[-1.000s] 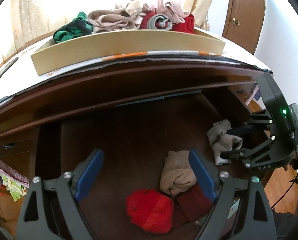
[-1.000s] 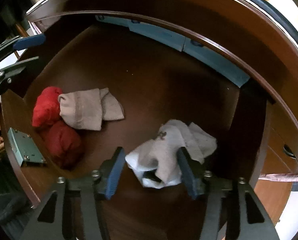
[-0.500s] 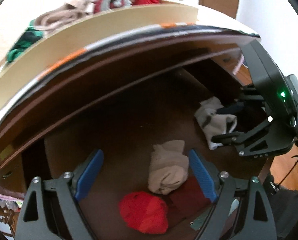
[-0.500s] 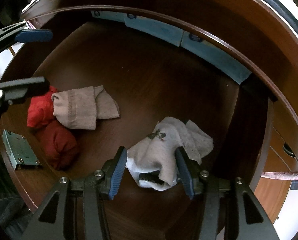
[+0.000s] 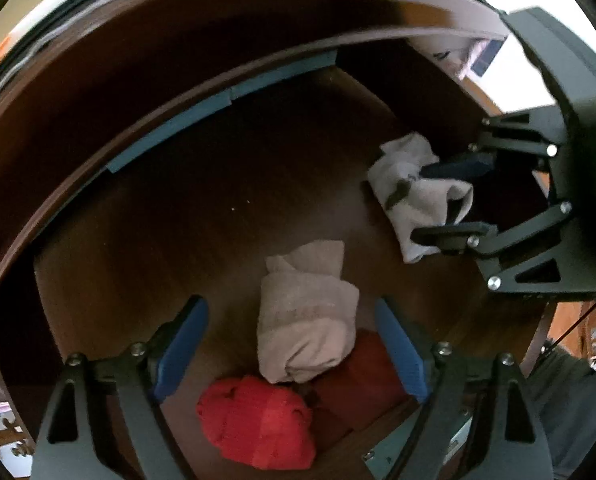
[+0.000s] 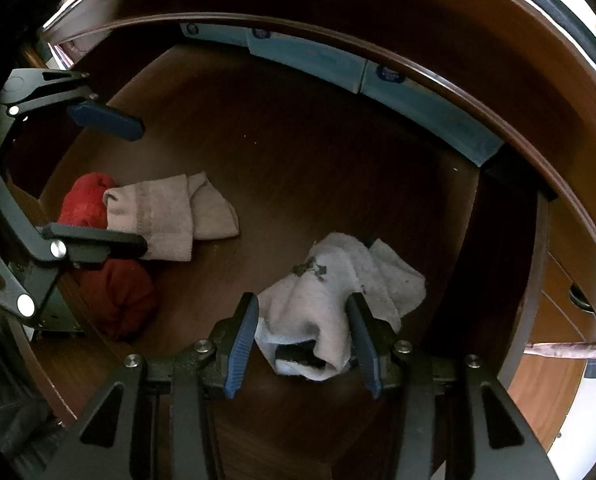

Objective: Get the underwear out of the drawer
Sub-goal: 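Grasp the white sock with the right tool from the drawer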

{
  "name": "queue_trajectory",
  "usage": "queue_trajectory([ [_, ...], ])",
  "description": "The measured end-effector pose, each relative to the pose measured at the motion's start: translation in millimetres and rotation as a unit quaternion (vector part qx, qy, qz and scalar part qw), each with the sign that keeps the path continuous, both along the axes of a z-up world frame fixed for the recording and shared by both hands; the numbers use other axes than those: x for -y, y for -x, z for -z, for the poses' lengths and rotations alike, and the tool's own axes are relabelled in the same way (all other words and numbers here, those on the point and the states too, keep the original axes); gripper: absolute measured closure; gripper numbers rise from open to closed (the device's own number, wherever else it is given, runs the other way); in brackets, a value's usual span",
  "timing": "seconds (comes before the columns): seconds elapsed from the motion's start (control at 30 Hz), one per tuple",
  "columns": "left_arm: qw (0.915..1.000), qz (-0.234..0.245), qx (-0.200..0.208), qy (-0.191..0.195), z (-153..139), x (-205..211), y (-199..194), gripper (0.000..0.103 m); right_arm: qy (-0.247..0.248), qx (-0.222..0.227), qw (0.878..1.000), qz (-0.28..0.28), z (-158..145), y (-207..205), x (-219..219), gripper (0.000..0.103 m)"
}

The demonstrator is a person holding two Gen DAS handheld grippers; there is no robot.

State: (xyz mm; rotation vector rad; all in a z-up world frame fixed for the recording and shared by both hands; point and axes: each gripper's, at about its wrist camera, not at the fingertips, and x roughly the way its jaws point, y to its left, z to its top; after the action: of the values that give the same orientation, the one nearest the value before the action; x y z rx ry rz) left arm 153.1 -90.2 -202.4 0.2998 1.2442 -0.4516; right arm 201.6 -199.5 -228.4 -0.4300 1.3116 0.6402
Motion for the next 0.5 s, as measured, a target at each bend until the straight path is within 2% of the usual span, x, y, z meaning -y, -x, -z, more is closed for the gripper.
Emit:
queue_trajectory([
  [0.13,0.9997,0.003,-0.023,-0.006,8.7,5.9,-5.5,0.025,-0.001,0.0,1.0,0.001,0.1,-1.2,2.7,0.055],
  [0.2,0.9993,-0.002,-0.036,-0.003,15.5,4.8,-8.6,0.033,0.0,-0.001,1.0,0.001,-0.8,-0.9,3.5,0.056],
  [0.43,0.9977,-0.003,-0.067,-0.004,24.4,-0.4,-12.6,0.041,0.005,-0.004,1.0,-0.001,-0.4,-1.4,2.8,0.058],
  [0.5,0.9972,-0.003,-0.074,-0.004,26.5,-1.5,-13.1,0.047,0.005,-0.005,1.0,0.0,-0.2,-1.4,2.8,0.059],
])
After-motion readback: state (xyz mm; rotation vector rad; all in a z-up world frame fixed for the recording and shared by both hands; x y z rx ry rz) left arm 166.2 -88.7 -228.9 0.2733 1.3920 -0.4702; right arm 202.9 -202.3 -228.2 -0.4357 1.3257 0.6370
